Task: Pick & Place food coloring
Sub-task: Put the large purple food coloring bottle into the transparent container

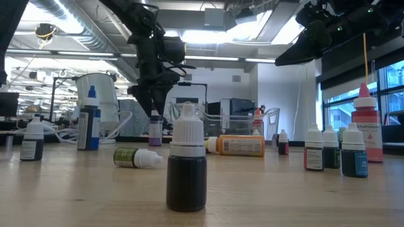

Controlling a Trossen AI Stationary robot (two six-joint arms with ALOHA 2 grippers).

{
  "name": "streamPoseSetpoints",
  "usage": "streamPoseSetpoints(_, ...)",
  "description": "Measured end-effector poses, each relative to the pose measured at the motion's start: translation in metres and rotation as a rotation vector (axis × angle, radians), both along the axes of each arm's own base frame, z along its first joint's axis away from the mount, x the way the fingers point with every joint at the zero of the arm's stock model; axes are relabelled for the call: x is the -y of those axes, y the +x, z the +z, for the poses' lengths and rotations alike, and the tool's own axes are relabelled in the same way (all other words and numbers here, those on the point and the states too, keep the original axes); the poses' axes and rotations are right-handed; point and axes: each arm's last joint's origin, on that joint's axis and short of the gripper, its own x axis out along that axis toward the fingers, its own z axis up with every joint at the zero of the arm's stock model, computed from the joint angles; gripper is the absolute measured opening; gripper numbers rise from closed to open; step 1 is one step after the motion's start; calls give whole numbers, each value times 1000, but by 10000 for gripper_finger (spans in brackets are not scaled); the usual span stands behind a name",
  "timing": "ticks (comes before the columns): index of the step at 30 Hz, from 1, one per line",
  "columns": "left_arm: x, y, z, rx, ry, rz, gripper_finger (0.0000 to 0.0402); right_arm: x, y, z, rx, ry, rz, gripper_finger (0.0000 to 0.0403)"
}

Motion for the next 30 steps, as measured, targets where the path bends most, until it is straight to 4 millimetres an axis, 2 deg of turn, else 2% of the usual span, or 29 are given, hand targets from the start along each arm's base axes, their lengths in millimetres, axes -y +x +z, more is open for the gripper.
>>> streamPoseSetpoints(6,-2,-1,1,-25,52,21,227,0,0,0,0,0,0,165)
streamPoseSetpoints(18,-2,-1,1,-26,54,6,120,0,0,0,0,0,0,165)
streamPoseSetpoints(23,-1,0,2,-16,54,-5,110,0,0,0,0,-1,1,165)
streamPoseSetpoints(26,1,-4,14,-33,35,-8,111,0,0,0,0,-1,0,165)
streamPoseSetpoints(30,2,-3,48,-6,104,-1,117,0,0,0,0,-2,1,165)
